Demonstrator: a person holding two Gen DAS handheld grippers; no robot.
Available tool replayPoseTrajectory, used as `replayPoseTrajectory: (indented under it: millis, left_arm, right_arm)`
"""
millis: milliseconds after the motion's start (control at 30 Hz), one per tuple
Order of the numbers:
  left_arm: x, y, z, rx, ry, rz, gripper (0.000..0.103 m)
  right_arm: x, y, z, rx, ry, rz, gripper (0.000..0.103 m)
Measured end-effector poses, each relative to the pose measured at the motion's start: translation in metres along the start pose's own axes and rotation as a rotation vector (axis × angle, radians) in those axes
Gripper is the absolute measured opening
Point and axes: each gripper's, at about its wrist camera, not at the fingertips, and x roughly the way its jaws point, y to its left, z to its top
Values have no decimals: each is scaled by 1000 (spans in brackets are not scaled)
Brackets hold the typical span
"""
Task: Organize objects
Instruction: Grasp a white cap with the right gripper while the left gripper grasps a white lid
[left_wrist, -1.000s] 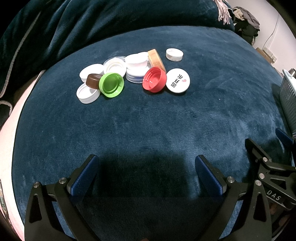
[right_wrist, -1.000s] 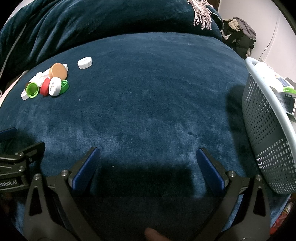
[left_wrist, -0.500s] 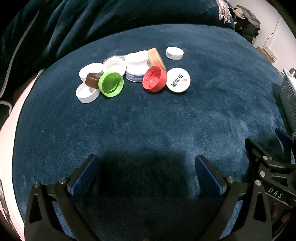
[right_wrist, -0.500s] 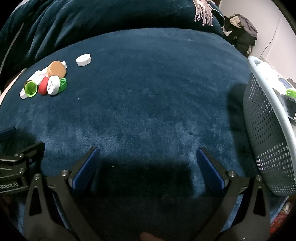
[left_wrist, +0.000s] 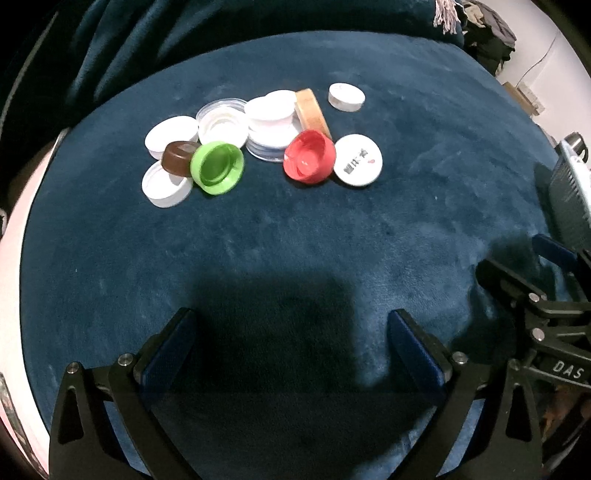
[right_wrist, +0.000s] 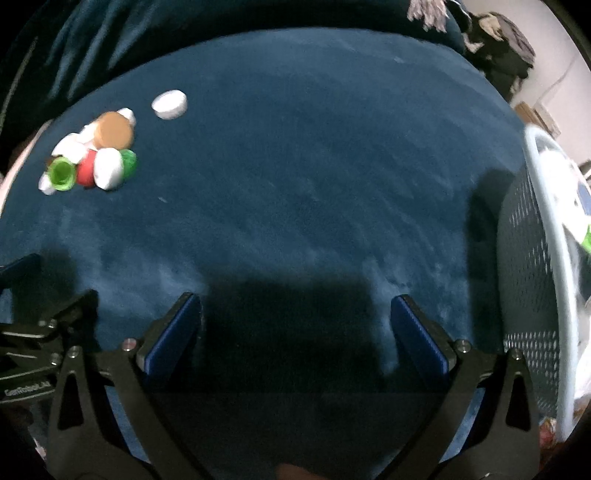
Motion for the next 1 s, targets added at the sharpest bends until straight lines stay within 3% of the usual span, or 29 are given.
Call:
replayPoseTrajectory:
  millis: [300,600,867,1000]
  left_arm:
    - [-19,53,14,-114,-56,112,97]
    - [-25,104,35,-296,-96,67,96]
    - [-18,111,44,-323,-110,89,96]
    - [-20,105,46,-295,-111,89,96]
  right_arm:
    - [-13,17,38,-47,-73,106,102]
    - [5,58,86,-88,-123,250,101]
    - [27,75,105,-130,-80,258,101]
    - [31,57,106,-88,-72,183,101]
